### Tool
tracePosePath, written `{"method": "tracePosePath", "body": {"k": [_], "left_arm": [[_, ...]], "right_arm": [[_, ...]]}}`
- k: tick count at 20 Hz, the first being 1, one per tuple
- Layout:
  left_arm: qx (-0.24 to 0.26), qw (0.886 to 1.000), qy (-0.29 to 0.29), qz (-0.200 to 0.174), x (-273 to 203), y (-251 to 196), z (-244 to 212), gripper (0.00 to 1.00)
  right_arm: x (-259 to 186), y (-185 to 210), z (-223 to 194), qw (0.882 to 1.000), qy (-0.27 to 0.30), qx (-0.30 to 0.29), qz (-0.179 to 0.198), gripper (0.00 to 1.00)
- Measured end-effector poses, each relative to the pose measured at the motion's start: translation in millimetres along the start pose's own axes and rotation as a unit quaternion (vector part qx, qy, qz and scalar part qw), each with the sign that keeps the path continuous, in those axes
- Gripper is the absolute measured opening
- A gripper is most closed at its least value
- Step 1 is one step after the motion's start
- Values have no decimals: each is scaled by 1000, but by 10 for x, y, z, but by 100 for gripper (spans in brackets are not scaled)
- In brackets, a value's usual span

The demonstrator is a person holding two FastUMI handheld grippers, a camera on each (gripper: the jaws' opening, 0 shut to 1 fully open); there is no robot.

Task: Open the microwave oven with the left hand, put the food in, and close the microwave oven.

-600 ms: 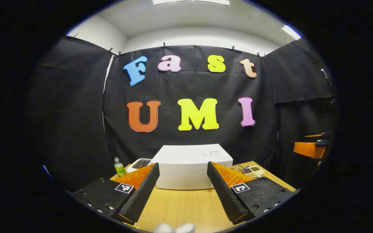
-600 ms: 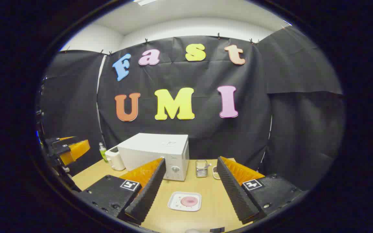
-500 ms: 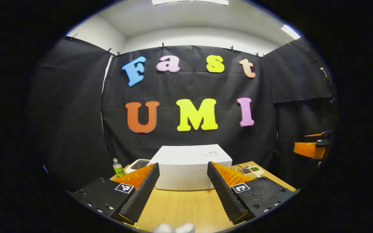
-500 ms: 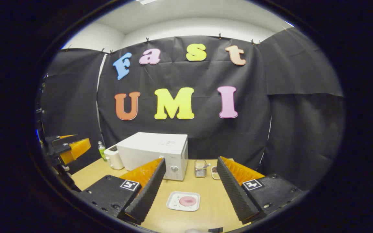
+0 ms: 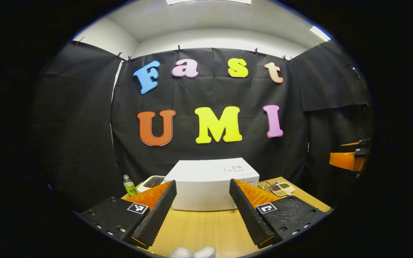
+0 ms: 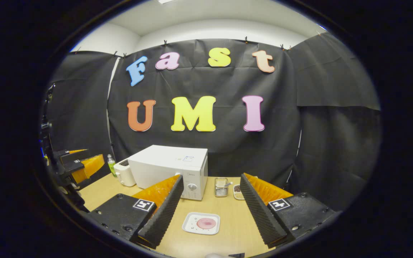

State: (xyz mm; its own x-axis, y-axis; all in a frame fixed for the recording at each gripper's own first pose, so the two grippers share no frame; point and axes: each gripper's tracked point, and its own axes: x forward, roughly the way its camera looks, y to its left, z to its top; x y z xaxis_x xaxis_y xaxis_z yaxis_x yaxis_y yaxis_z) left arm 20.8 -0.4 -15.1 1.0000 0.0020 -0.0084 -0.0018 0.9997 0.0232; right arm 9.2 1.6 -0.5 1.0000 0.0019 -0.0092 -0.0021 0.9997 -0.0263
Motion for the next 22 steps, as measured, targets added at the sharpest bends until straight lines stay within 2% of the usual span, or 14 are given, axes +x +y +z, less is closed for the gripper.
{"method": "tracePosePath", "body": {"k": [5,13,17,22], "left_arm": [[-3,1000,-3,-12,241,-177,-229,94],[-22,998,-8,-51,893,-878,-713,94],[-17,998,30,-61,1380,-1220,-1175,94],[-13,995,77,-54,1999,-1394,-1655,95]], "right_arm": [[-33,-78,33,1000,1,-1,-5,100],[-227,-380,126,999,18,-9,-44,100],[-318,-498,157,997,29,-26,-63,100],[-335,-593,58,996,53,-24,-73,100]]}}
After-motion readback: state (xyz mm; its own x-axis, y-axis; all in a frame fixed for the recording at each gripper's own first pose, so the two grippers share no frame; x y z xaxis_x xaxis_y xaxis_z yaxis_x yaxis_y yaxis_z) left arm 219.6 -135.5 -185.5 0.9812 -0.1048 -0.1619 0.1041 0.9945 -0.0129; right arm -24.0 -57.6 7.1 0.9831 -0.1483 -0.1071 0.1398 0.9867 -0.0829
